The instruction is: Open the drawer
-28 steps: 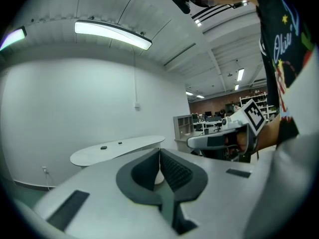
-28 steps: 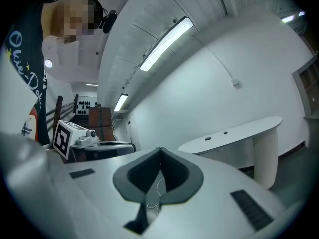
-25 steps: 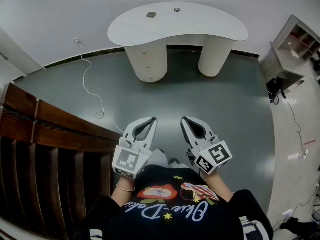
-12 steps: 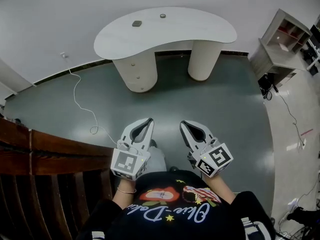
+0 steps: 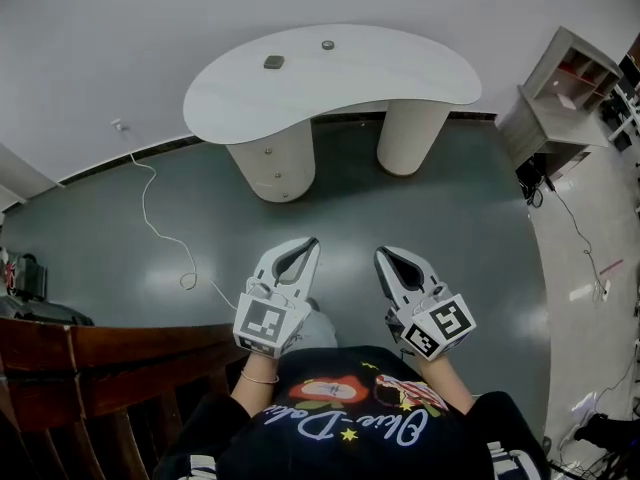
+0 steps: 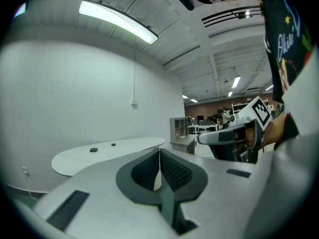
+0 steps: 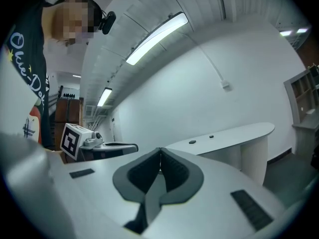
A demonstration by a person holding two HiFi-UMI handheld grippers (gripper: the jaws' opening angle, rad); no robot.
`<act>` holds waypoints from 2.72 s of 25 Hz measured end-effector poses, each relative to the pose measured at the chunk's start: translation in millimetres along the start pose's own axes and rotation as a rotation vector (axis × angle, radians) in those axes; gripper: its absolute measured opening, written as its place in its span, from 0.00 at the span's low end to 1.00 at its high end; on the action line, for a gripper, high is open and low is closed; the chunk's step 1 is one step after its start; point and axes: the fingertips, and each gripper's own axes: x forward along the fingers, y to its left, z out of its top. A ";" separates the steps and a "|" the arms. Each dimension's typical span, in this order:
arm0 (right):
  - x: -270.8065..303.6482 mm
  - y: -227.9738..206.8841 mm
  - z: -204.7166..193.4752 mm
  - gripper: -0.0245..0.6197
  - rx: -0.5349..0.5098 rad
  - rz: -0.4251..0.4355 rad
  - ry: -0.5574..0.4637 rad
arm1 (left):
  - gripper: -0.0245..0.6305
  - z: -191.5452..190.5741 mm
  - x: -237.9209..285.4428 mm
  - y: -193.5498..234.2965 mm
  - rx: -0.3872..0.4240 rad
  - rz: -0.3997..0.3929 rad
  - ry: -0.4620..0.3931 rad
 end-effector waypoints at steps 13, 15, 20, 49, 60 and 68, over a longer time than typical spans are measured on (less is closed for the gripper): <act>124.1 -3.6 2.5 0.04 0.000 0.048 0.062 | 0.05 -17.5 18.4 119.6 -0.058 0.046 0.035; 143.3 -3.3 2.0 0.04 0.002 0.057 0.069 | 0.05 -20.5 19.5 139.3 -0.061 0.061 0.044; 182.7 -0.3 -3.2 0.04 0.013 0.076 0.075 | 0.05 -29.1 18.6 177.9 -0.079 0.084 0.040; 310.1 -115.9 17.5 0.04 0.021 0.446 0.167 | 0.05 -19.5 125.7 245.0 -0.121 0.415 0.106; 316.1 -164.1 3.5 0.04 0.038 0.586 0.239 | 0.05 -35.8 168.5 230.3 -0.170 0.549 0.163; 335.8 -176.5 -33.1 0.04 0.044 0.631 0.326 | 0.05 -65.6 176.8 230.1 -0.216 0.599 0.193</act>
